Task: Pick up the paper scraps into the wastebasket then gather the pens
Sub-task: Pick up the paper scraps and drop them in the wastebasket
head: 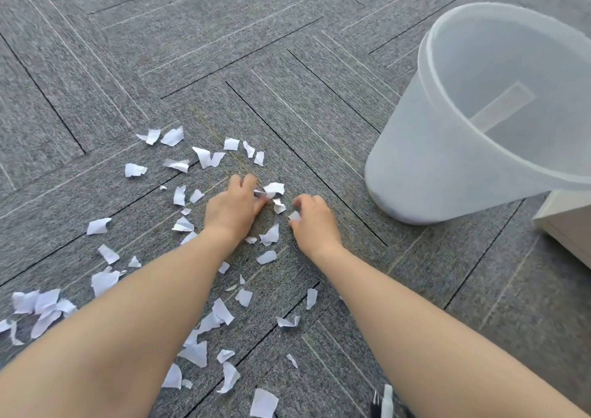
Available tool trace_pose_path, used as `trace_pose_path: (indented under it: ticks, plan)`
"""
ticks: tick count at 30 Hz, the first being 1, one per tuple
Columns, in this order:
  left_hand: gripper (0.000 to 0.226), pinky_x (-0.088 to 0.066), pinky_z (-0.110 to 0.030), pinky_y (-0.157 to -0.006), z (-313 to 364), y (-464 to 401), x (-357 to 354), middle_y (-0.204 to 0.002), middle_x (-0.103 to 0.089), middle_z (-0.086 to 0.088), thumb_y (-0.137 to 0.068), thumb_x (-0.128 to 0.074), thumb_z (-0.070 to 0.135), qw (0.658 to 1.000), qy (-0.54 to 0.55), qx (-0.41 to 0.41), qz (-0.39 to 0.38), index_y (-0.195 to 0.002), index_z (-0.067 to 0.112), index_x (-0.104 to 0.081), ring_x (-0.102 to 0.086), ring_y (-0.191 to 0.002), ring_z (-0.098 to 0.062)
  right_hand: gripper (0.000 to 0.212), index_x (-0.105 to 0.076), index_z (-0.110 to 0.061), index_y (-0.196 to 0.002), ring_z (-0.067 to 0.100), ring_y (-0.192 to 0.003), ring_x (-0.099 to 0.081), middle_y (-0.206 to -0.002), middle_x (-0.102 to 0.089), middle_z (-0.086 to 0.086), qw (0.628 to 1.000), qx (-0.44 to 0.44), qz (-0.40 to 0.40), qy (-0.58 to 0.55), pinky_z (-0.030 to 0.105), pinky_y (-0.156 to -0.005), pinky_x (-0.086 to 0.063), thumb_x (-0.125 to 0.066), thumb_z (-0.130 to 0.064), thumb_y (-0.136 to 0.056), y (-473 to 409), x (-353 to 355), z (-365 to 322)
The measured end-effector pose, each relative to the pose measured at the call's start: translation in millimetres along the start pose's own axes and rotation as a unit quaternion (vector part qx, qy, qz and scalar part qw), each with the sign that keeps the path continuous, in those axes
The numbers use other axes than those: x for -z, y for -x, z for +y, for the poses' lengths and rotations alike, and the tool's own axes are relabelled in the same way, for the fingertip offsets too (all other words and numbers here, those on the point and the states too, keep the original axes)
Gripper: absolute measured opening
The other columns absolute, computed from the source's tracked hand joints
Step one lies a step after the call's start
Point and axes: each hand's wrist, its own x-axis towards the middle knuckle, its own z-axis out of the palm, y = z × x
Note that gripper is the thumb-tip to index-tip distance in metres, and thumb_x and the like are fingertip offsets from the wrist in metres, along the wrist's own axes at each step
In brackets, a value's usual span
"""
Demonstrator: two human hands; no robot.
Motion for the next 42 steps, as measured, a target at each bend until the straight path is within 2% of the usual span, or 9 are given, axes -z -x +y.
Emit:
trace_pose_path:
  ticks: [5, 11, 15, 19, 24, 27, 30, 35, 42]
  plan:
    - [0.023, -0.039, -0.033, -0.051, -2.0, -4.4, 2.3, -0.082, -0.051, -0.004, -0.102, -0.031, 0.029, 0.998, 0.002, -0.057, -0.003, -0.086, 0.015, -0.039, -0.05, -0.056, -0.021, 0.007, -0.059, -0.012, -0.099, 0.021, -0.086, -0.054, -0.109, -0.052, 0.005, 0.996, 0.027, -0.031, 0.078, 0.032, -0.074, -0.046, -0.054, -0.014, -0.095, -10.1, 1.1, -8.1]
    - [0.022, -0.045, -0.029, -0.05, -28.6, 15.7, 2.6, -0.067, -0.045, 0.002, -0.096, -0.044, 0.019, 0.993, 0.108, 0.037, 0.024, -0.076, 0.012, -0.041, -0.054, -0.06, -0.021, 0.018, -0.052, -0.014, -0.11, 0.02, -0.089, -0.059, -0.098, -0.061, 0.004, 0.998, 0.058, -0.008, 0.016, 0.035, -0.075, -0.052, -0.052, -0.007, -0.094, -22.0, 5.5, -15.6]
    - [0.006, -0.038, -0.024, -0.042, -61.7, 19.1, 14.9, -0.07, -0.044, 0.0, -0.098, -0.041, 0.014, 0.992, 0.058, 0.1, 0.052, -0.1, 0.009, -0.043, -0.055, -0.063, -0.022, 0.066, -0.035, -0.018, -0.14, 0.027, -0.103, -0.058, -0.115, -0.06, 0.01, 0.997, 0.033, -0.065, 0.007, 0.04, -0.083, -0.049, -0.071, -0.022, -0.085, -34.6, 1.0, -30.9]
    - [0.033, -0.054, -0.041, -0.054, -85.1, 24.8, 26.7, -0.097, -0.05, -0.011, -0.098, -0.041, 0.038, 0.982, 0.056, 0.153, 0.091, -0.126, 0.019, -0.041, -0.058, -0.07, -0.031, 0.047, -0.04, -0.013, -0.12, 0.026, -0.083, -0.056, -0.109, -0.057, 0.01, 0.996, 0.042, -0.031, 0.071, 0.036, -0.065, -0.045, -0.066, -0.036, -0.088, -40.0, -9.9, -37.7]
    - [0.058, -0.042, -0.03, -0.049, -86.9, 32.5, 15.8, -0.105, -0.04, -0.01, -0.085, -0.031, 0.072, 0.992, -0.01, 0.115, 0.049, -0.112, 0.021, -0.04, -0.051, -0.072, -0.022, 0.029, -0.045, -0.008, -0.102, 0.021, -0.052, -0.045, -0.093, -0.051, 0.008, 0.954, 0.169, 0.061, 0.24, 0.027, -0.04, -0.029, -0.041, -0.037, -0.101, -36.5, -30.3, -26.4]
    - [0.051, -0.038, -0.027, -0.046, -92.5, 33.4, 11.8, -0.095, -0.042, -0.005, -0.089, -0.033, 0.065, 0.996, -0.056, 0.055, 0.045, -0.102, 0.016, -0.04, -0.05, -0.065, -0.017, 0.03, -0.049, -0.007, -0.092, 0.018, -0.045, -0.039, -0.084, -0.054, 0.008, 0.928, 0.229, 0.07, 0.284, 0.022, -0.036, -0.018, -0.037, -0.033, -0.103, -39.3, -33.2, -18.8]
    - [0.035, -0.038, -0.027, -0.044, -97.7, 29.1, 9.6, -0.082, -0.049, -0.005, -0.098, -0.034, 0.045, 0.996, -0.065, 0.001, 0.057, -0.091, 0.012, -0.046, -0.048, -0.054, -0.017, 0.03, -0.048, -0.007, -0.1, 0.023, -0.052, -0.05, -0.09, -0.057, 0.008, 0.914, 0.261, 0.027, 0.308, 0.027, -0.042, -0.033, -0.03, -0.03, -0.105, -39.9, -25.2, -18.5]
    - [0.027, -0.042, -0.028, -0.044, -83.7, 34.7, 9.3, -0.069, -0.056, -0.002, -0.1, -0.038, 0.028, 0.999, 0.005, 0.012, 0.04, -0.083, 0.011, -0.049, -0.055, -0.052, -0.022, 0.031, -0.047, -0.01, -0.094, 0.02, -0.055, -0.053, -0.082, -0.056, 0.004, 0.95, 0.23, 0.019, 0.209, 0.028, -0.045, -0.042, -0.03, -0.034, -0.104, -11.5, -7.6, -24.3]
    - [0.035, -0.023, -0.012, -0.035, 30.7, -9.3, 91.8, -0.049, -0.043, 0.004, -0.096, -0.045, 0.017, 0.949, 0.279, -0.01, 0.145, -0.061, 0.01, -0.045, -0.037, -0.042, -0.011, 0.027, -0.04, -0.018, -0.076, 0.02, -0.056, -0.04, -0.066, -0.044, -0.002, 0.942, 0.256, 0.215, 0.015, 0.031, -0.053, -0.03, -0.049, -0.027, -0.099, -5.6, 114.7, -54.6]
